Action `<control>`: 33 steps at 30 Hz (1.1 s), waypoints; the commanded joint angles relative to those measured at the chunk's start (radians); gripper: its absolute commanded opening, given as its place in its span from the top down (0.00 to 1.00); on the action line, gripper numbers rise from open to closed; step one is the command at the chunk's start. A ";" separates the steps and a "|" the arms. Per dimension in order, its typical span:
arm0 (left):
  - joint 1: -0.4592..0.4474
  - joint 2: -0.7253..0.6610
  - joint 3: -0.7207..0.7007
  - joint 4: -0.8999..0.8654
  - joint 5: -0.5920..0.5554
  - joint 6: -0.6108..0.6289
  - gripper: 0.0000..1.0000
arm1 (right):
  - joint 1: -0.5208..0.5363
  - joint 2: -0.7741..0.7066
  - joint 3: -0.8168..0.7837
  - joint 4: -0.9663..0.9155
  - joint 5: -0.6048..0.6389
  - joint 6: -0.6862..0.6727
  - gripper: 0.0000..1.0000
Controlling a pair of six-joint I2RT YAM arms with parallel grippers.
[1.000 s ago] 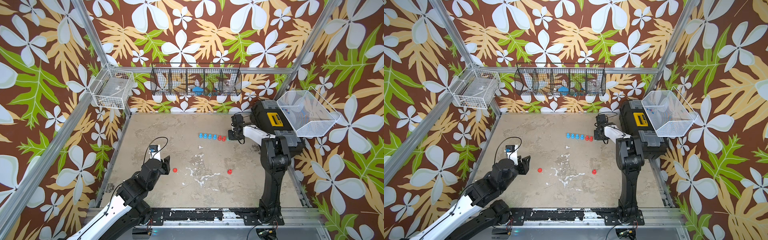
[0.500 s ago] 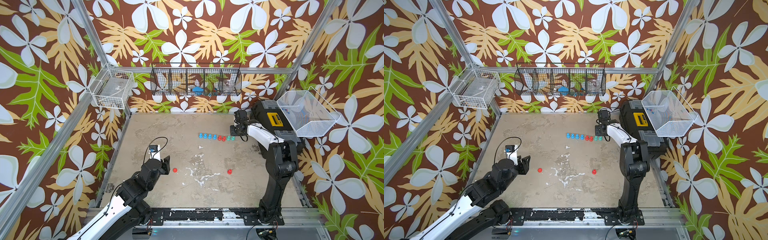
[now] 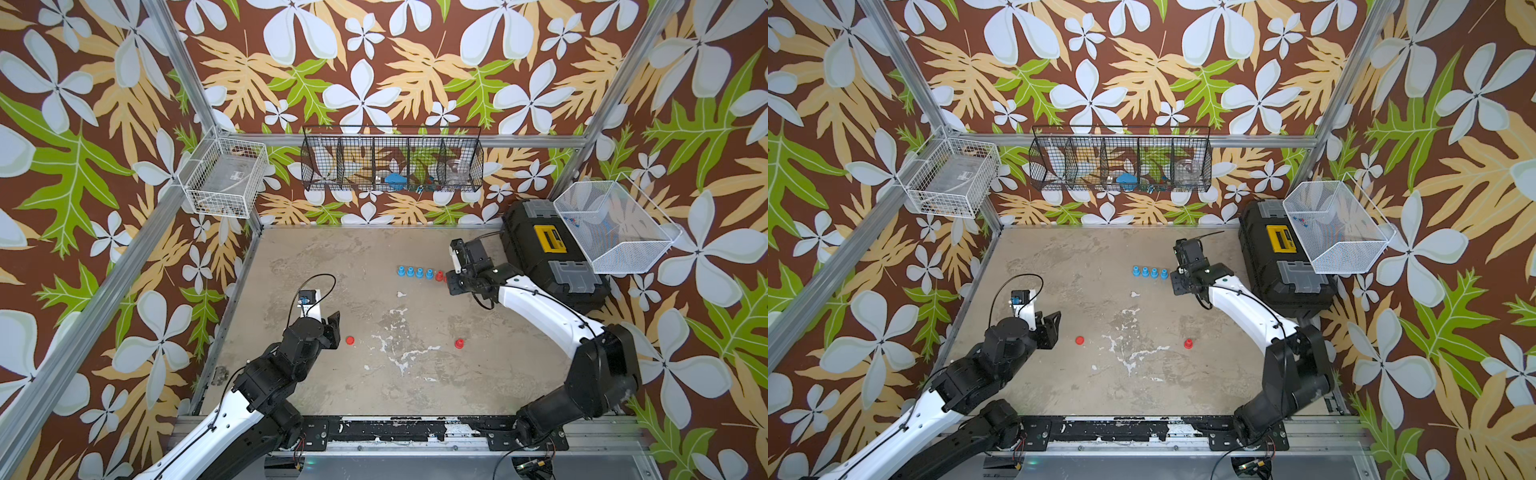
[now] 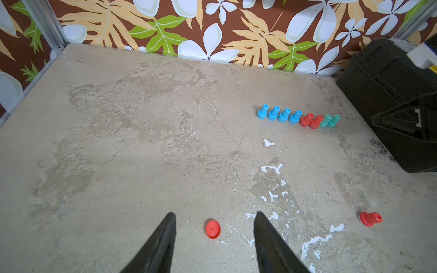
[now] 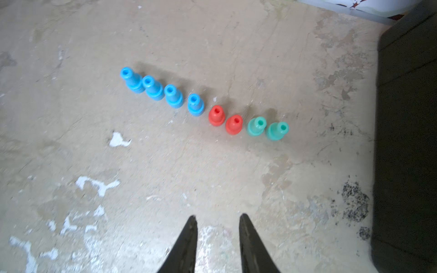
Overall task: Close the stamp cap
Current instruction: Place the stamp at the center of the board, then move the cover to the center of the board.
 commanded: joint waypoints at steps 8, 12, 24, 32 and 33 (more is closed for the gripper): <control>0.002 0.089 0.043 -0.026 0.035 -0.053 0.45 | 0.129 -0.300 -0.305 -0.009 0.009 0.089 0.67; 0.002 0.152 0.026 0.014 0.129 -0.128 0.44 | 0.129 -0.377 -0.378 -0.016 0.013 0.100 0.66; 0.000 0.369 -0.085 0.218 0.322 -0.267 0.44 | 0.141 -0.561 -0.476 0.002 -0.013 0.132 0.65; 0.000 0.476 -0.100 0.263 0.288 -0.295 0.44 | 0.141 -0.585 -0.494 0.035 -0.060 0.127 0.65; 0.000 0.485 -0.104 0.265 0.282 -0.298 0.44 | 0.141 -0.587 -0.497 0.039 -0.062 0.127 0.65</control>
